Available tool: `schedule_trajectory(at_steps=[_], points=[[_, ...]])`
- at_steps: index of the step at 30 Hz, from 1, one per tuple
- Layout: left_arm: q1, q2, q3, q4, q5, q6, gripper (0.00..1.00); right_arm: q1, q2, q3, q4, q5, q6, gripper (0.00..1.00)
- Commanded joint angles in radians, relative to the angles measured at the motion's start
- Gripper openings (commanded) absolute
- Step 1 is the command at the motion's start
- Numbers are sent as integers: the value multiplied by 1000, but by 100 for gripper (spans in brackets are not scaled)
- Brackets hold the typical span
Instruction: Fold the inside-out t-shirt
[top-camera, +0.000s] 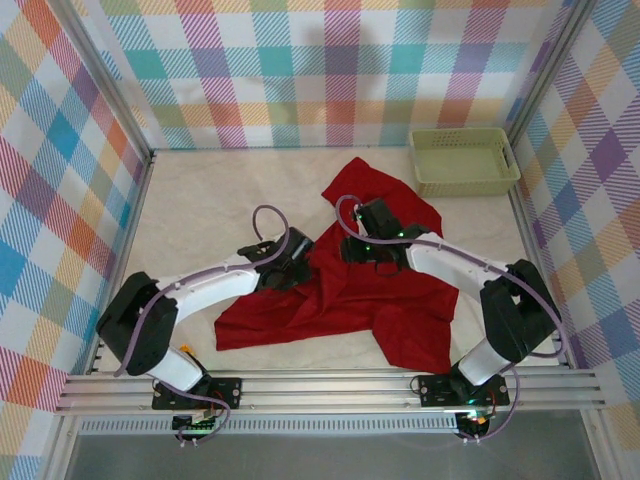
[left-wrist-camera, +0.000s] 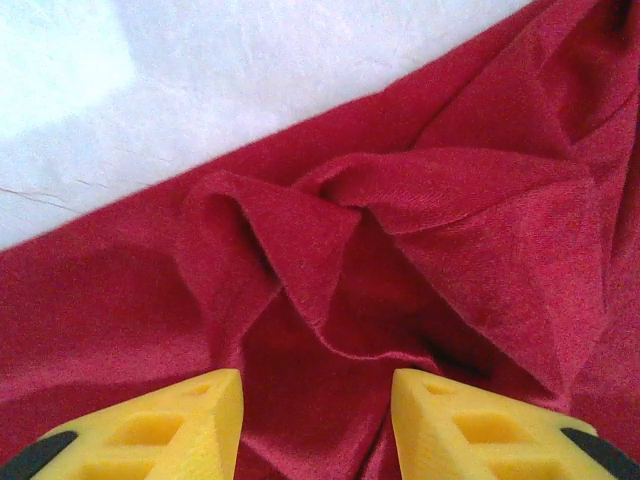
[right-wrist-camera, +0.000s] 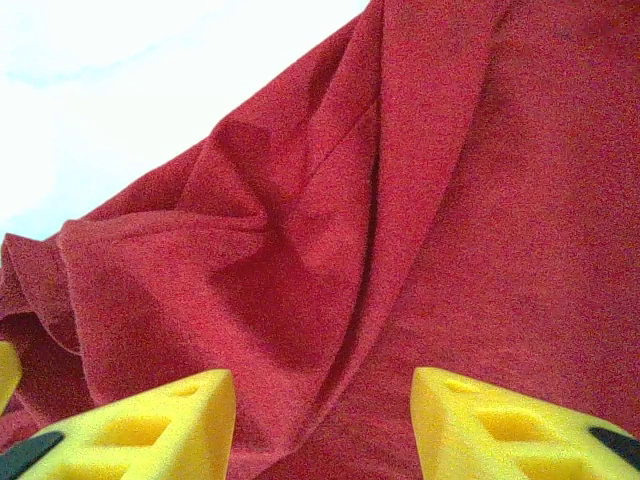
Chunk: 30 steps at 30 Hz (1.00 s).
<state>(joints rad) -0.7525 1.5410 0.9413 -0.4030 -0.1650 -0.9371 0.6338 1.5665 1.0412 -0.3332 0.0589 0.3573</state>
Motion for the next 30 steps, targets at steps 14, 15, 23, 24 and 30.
schedule_trajectory(at_steps=[14, 15, 23, 24, 30], points=[[-2, 124, 27, 117, 44, -47, 29, -9, -28, -39, 16, 1, 2, 51], [-1, 129, 29, 116, 40, -47, 28, -9, -29, -39, 14, 2, 2, 51], [7, 145, 30, 157, 5, -17, 19, -9, -26, -36, 13, -4, 0, 52], [7, 143, 30, 159, -3, -9, 18, -9, -28, -35, 13, -3, -1, 52], [8, 86, 12, 133, -51, 44, 0, -21, -26, -14, -5, 13, -5, 53]])
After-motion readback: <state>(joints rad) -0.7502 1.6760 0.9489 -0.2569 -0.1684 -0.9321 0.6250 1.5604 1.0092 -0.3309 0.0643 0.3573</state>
